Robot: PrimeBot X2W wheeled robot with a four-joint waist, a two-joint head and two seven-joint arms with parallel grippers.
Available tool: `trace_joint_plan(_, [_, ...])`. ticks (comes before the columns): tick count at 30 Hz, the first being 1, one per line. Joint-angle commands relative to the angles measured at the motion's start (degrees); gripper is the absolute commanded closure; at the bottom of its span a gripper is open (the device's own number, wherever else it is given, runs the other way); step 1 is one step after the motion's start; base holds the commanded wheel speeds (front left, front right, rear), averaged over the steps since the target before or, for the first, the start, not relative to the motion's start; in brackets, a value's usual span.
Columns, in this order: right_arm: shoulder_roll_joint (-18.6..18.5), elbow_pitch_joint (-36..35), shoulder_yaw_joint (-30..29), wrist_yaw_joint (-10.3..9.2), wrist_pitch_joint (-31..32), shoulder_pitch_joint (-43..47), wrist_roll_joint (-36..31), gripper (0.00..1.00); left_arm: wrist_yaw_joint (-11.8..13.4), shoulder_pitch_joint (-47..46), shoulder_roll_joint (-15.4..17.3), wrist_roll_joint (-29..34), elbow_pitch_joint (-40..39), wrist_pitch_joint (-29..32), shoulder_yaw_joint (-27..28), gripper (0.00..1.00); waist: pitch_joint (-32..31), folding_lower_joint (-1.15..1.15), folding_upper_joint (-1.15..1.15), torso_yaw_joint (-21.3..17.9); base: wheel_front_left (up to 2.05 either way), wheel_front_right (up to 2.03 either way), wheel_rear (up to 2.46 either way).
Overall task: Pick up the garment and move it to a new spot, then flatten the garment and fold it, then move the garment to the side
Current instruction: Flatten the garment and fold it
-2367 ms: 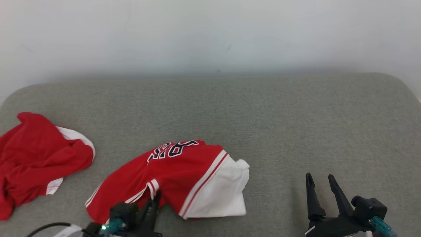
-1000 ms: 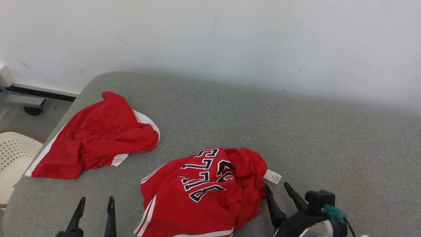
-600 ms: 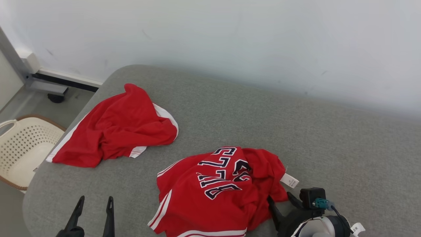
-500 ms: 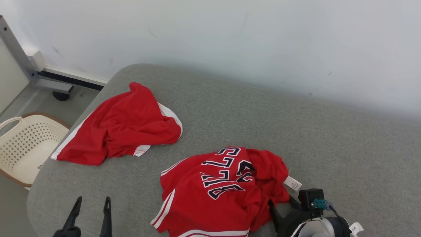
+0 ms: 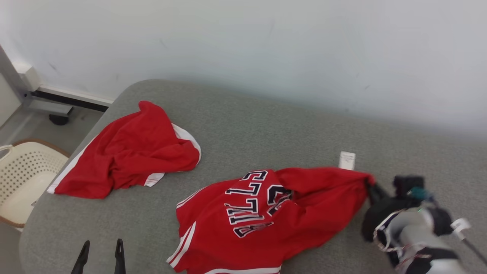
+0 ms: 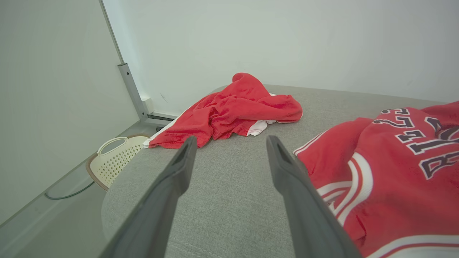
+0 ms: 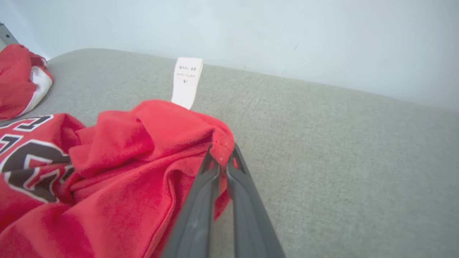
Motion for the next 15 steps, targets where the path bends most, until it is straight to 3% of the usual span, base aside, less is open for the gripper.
trace_joint_plan(1, [-2.0,-0.7,-1.1,-0.13,-0.4,-1.7,-0.8,1.00,-0.4,0.6,-0.5,0.7,-0.1,-0.1,0.3,0.00,0.0,0.00,0.00,-1.5,0.00,0.00,0.00])
trace_joint_plan(8, [-11.0,-3.6,-6.1,-0.13,-0.4,-7.9,-4.5,1.00,-1.9,0.3,-1.9,1.5,0.7,-0.1,0.4,0.00,-0.2,0.00,0.00,-3.7,0.00,0.00,0.00])
trace_joint_plan(14, [-11.7,-1.8,-5.8,-0.13,2.6,-10.2,-5.5,1.00,-2.8,-0.6,-2.8,2.1,1.6,-0.1,0.1,0.00,-0.1,0.00,0.00,-4.1,0.00,0.00,0.00])
trace_joint_plan(15, [-11.6,-1.3,-5.8,-0.13,3.0,-10.7,-5.4,0.74,-2.9,-0.9,-3.1,2.2,1.8,-0.1,0.0,0.00,0.0,0.00,0.00,-4.1,0.00,0.00,0.00])
